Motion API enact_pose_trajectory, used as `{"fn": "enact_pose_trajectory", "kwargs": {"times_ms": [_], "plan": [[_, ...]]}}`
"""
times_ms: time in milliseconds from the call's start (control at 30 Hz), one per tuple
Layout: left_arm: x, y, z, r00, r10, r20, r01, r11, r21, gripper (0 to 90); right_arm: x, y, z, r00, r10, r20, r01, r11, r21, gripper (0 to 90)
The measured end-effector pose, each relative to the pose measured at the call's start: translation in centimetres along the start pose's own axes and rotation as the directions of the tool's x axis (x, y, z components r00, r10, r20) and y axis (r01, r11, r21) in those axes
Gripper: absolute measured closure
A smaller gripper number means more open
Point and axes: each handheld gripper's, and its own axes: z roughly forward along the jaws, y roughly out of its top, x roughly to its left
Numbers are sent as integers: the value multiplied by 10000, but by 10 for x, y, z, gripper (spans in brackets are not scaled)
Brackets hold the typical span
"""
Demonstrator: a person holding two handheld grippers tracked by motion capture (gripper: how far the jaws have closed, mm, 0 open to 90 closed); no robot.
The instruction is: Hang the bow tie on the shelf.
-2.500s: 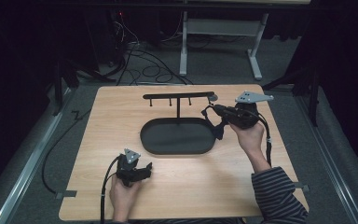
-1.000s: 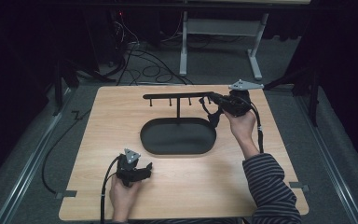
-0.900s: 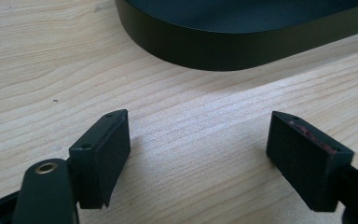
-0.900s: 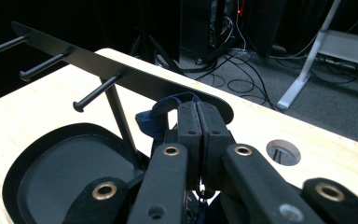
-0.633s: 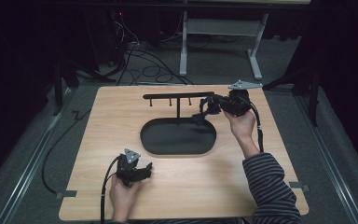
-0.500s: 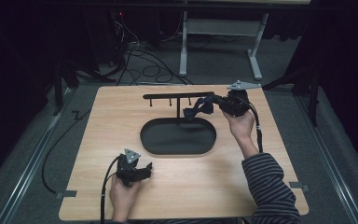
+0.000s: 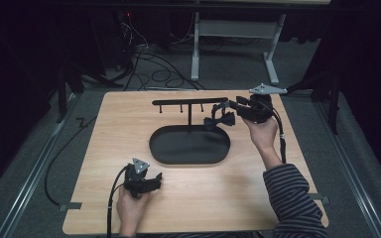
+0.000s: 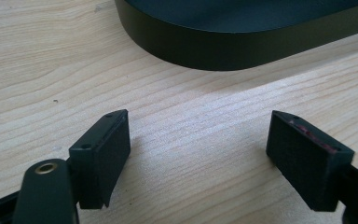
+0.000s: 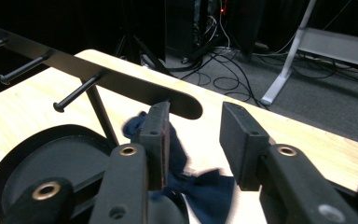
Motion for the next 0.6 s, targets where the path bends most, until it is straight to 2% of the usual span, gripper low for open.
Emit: {"fn": "enact_pose_trajectory", "kwargs": {"times_ms": [100,200,600], "plan": [[0,0,0,10000,-12,5,12,10000,-10,220,-1,-1,-1,9999,147,-61,-147,9999,85,592],[0,0,0,10000,-26,27,26,10000,-17,225,-3,-1,-3,9984,400,-393,-394,9991,170,586],[0,0,0,10000,-20,63,20,10000,-21,227,-7,-1,-15,9983,332,-481,-322,9993,204,562]]}}
